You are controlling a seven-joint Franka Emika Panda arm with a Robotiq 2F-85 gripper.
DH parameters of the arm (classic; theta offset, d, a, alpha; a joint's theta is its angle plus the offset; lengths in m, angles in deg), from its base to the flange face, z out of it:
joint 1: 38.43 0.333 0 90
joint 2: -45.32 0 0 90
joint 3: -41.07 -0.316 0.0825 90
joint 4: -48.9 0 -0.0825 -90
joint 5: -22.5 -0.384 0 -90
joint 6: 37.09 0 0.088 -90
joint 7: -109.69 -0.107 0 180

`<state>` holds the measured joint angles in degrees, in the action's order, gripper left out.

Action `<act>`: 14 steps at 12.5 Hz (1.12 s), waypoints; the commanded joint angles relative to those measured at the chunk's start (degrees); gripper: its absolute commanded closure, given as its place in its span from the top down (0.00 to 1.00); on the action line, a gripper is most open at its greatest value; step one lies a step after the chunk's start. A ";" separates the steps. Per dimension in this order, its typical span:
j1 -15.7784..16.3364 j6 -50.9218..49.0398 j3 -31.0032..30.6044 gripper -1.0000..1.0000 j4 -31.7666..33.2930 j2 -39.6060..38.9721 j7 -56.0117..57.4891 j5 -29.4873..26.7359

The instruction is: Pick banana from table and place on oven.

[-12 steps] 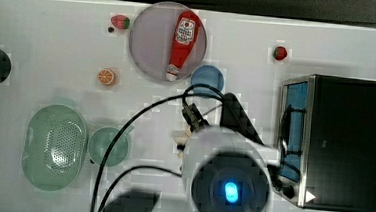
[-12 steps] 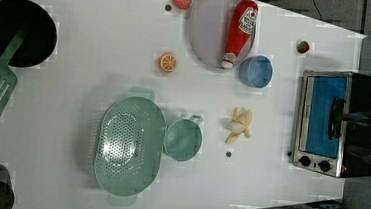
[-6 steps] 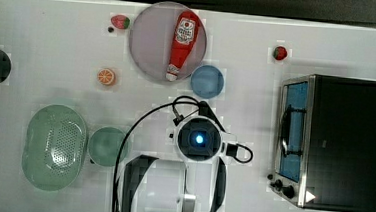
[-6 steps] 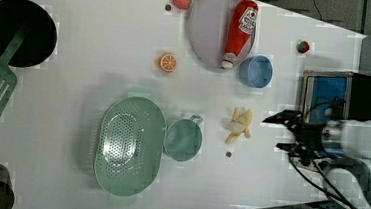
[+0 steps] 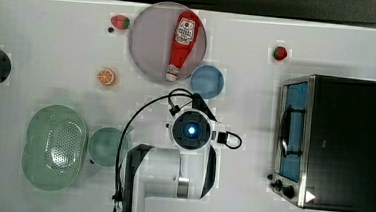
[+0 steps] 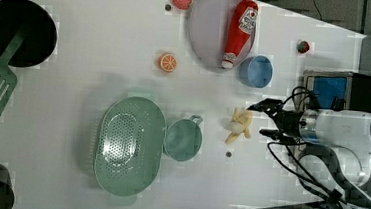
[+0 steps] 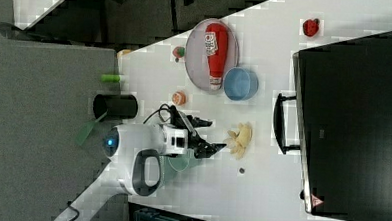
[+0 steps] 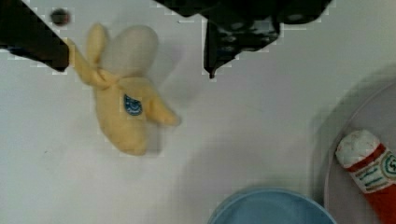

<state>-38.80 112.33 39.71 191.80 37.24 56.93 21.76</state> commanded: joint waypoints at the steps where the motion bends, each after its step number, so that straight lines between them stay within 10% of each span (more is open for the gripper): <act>1: -0.04 4.30 0.40 1.00 0.10 -4.87 -1.54 0.98; 6: -0.02 11.39 0.01 0.96 -0.02 -11.43 -1.62 0.98; 12: -0.06 11.92 -0.28 0.28 -0.48 -11.57 -1.67 0.98; 14: -0.05 11.90 -0.55 0.27 -1.24 -10.85 -1.67 0.98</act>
<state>-38.02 123.02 40.09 190.12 27.27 56.93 22.65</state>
